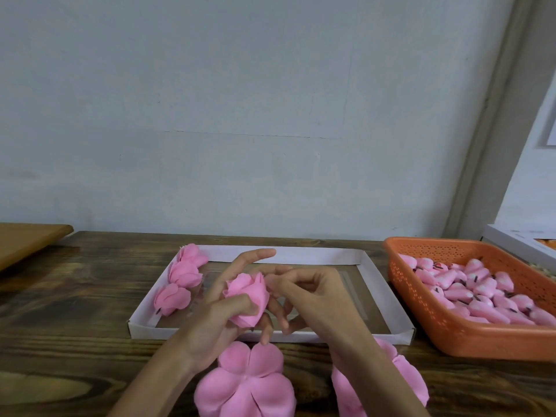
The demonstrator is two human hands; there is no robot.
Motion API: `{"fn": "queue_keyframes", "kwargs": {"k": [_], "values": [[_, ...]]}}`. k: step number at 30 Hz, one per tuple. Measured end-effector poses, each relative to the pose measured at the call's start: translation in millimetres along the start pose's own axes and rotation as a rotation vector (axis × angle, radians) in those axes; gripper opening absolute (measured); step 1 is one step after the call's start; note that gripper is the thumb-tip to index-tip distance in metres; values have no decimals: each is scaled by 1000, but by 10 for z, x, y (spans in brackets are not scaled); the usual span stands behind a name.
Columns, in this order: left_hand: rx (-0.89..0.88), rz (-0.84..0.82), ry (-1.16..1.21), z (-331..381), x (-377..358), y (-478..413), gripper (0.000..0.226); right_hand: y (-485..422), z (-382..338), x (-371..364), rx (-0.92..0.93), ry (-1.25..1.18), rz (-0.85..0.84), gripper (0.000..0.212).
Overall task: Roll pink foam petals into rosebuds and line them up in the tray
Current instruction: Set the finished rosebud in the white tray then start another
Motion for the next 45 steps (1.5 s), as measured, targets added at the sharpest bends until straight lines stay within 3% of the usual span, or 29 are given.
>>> {"fn": "queue_keyframes", "kwargs": {"k": [8, 11, 13, 17, 24, 37, 45], "values": [[15, 16, -24, -17, 8, 1, 74, -16, 12, 15, 8, -25, -26, 17], [24, 38, -11, -20, 16, -2, 73, -30, 8, 8, 2, -9, -24, 26], [28, 68, -16, -23, 28, -5, 73, -46, 25, 4, -3, 0, 10, 27], [20, 91, -34, -31, 35, -20, 72, -64, 60, 6, 18, -9, 89, 11], [12, 84, -39, -56, 32, -28, 69, -69, 100, 39, 35, 73, 187, 17], [-54, 275, 71, -78, 47, -90, 44, -78, 60, 21, 101, 11, 119, 18], [5, 211, 58, -43, 61, -65, 60, -76, 82, 0, 99, 89, 73, 15]]}}
Point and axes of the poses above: each hand's wrist, its own y-axis away from the middle knuckle, its own x-axis out of the back of the hand, z = x × y, the point moved 1 cm from there along -y, towards the middle knuckle
